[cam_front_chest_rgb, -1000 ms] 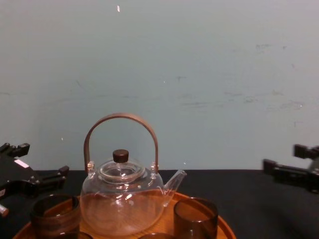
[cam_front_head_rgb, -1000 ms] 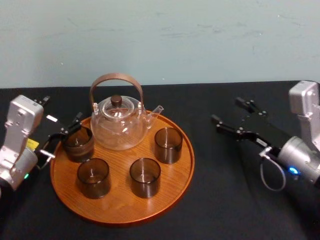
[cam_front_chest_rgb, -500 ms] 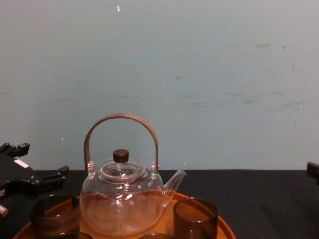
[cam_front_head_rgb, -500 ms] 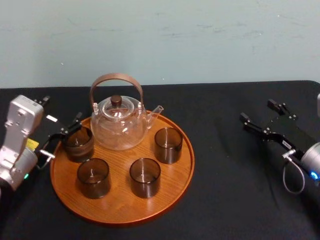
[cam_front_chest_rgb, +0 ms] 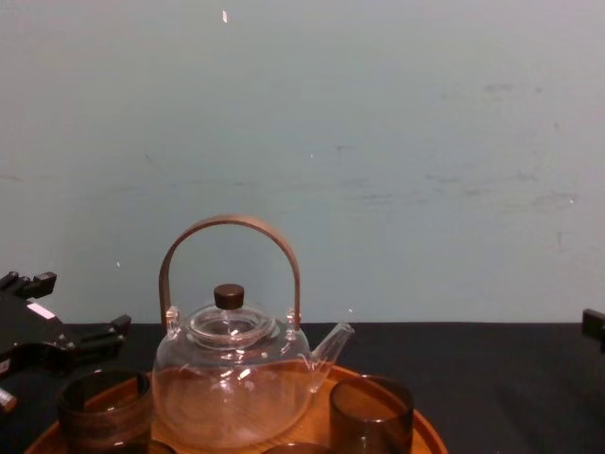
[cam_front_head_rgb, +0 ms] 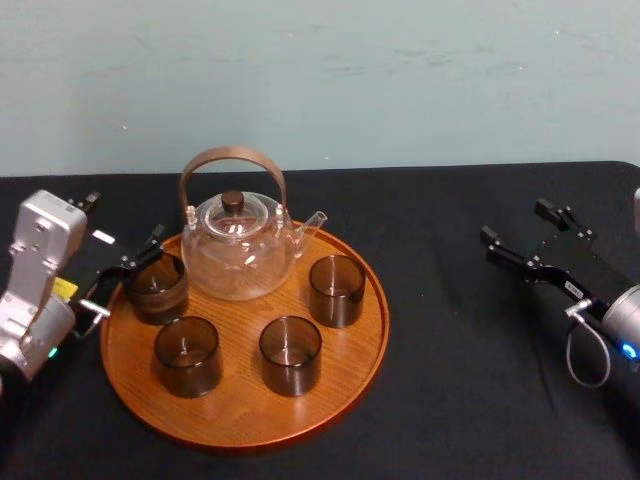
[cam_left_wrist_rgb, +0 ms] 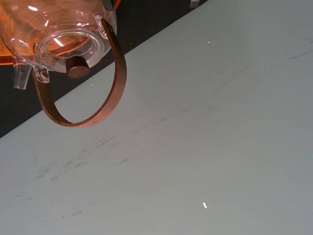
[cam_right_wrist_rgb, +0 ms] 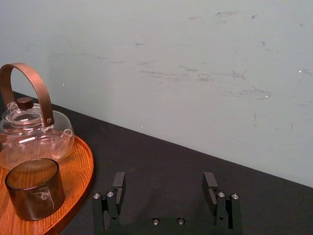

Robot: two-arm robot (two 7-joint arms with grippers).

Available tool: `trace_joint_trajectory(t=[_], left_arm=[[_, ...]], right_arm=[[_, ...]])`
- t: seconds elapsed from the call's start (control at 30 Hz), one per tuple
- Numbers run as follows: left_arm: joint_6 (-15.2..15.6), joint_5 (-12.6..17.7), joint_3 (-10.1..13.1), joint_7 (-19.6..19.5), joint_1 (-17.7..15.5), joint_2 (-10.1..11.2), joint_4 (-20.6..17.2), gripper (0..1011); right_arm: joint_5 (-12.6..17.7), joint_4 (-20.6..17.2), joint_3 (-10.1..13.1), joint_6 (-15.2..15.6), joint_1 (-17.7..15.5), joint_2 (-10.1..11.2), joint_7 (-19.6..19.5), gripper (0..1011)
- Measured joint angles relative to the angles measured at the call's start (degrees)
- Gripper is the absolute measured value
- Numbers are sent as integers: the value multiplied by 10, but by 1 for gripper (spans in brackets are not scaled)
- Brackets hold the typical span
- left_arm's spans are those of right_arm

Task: Pick up the glass from the table and place it on the tray.

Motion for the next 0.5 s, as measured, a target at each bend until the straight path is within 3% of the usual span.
trace_joint_trajectory(t=[0.5], left_arm=[[0, 0, 0, 0, 0, 0, 0, 1001]], right_arm=[[1, -1, -1, 0, 1, 1, 1, 1002]])
